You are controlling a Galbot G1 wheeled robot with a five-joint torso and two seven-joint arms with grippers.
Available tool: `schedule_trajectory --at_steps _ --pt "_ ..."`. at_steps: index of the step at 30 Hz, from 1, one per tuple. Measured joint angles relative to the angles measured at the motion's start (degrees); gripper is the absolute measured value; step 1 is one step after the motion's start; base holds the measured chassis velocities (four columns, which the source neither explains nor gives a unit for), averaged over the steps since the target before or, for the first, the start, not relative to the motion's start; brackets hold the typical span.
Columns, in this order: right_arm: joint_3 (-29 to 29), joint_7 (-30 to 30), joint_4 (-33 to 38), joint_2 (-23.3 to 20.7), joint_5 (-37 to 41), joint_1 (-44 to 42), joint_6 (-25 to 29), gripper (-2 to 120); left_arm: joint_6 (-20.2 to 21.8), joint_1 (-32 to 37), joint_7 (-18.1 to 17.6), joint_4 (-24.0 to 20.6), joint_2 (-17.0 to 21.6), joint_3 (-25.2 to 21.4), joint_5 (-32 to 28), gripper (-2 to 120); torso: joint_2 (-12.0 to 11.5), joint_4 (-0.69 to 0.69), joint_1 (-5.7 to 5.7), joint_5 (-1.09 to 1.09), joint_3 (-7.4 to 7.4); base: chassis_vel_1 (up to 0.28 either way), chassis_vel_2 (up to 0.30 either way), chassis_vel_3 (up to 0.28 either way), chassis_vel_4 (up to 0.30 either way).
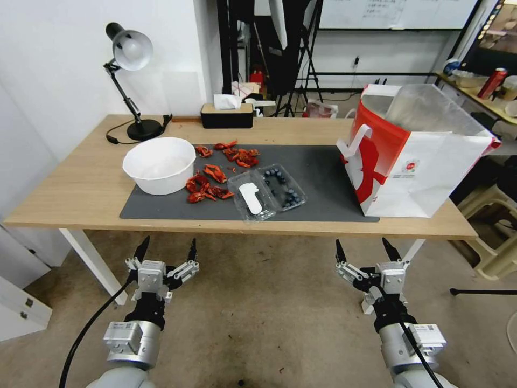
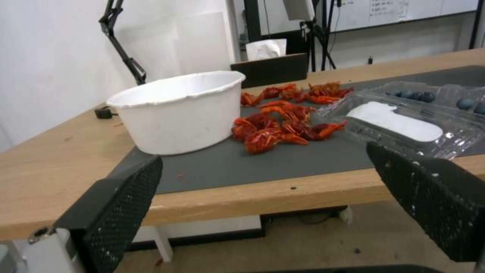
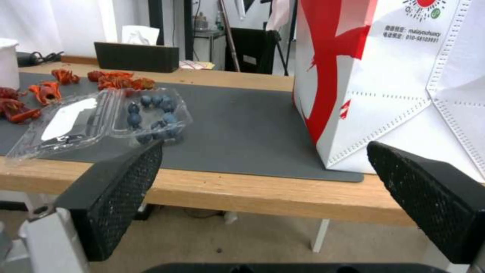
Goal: Close the takeout container lid, then place the container into the takeout bag.
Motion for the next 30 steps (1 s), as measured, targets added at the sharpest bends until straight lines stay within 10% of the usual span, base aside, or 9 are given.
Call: schedule_trajectory --at_steps 22,30 --pt "0.00 -0.06 0.19 -0.30 0.39 -0.05 -0.53 100 0.41 0.04 -0.25 -0.25 0.06 0.07 -0.54 100 0.00 0.00 0.00 0.00 0.00 0.000 0.000 0.000 0.000" --pt "0.41 -2.12 5.29 -7.00 8.61 -1.86 -12.63 100 10.49 1.59 -6.30 -7.45 1.44 1.68 -12.03 100 0.00 0.00 0.00 0.01 0.00 0.000 0.000 0.000 0.000"
